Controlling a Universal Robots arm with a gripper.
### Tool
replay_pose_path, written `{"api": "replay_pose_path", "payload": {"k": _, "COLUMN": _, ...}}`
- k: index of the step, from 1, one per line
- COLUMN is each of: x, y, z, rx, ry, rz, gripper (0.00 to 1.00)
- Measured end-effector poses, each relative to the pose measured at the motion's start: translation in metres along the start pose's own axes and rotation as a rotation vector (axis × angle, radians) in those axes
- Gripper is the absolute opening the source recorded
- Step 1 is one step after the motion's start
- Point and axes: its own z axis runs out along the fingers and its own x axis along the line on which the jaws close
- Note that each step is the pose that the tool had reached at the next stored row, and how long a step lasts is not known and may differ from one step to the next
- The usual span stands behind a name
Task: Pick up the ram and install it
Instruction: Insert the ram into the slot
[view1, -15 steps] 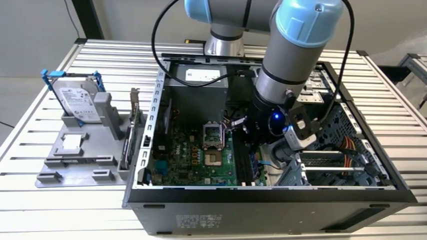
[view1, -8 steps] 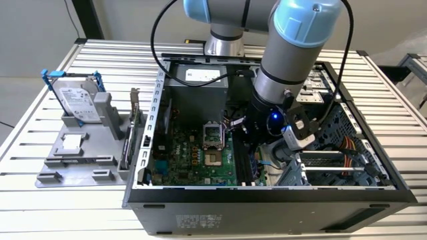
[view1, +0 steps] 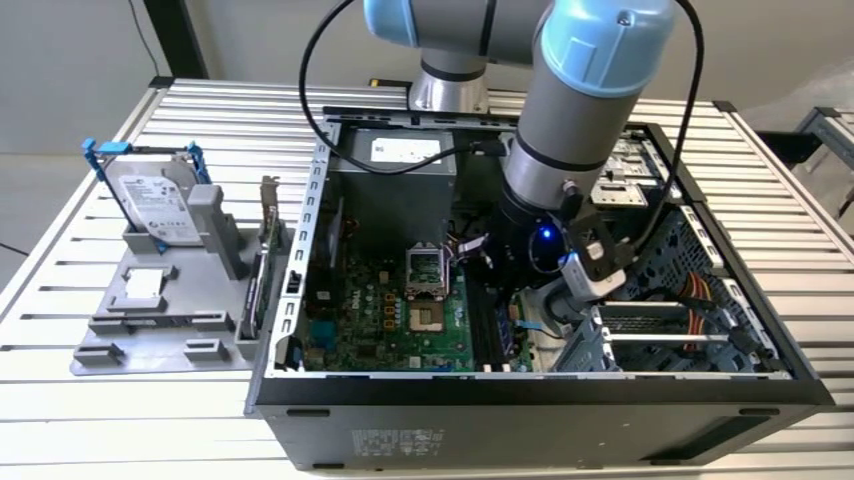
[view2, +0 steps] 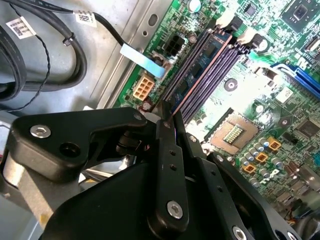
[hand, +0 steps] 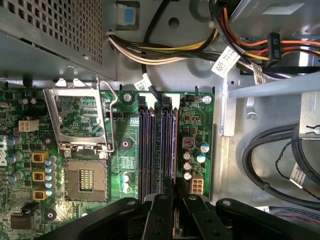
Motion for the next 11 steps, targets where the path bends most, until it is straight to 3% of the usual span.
{"api": "replay_pose_path", "payload": {"k": 11, "x": 0.0006, "y": 0.0001, "z": 0.0028, "rx": 0.0001, "ry": -0.0014, "rz": 0.001, "gripper": 0.0}}
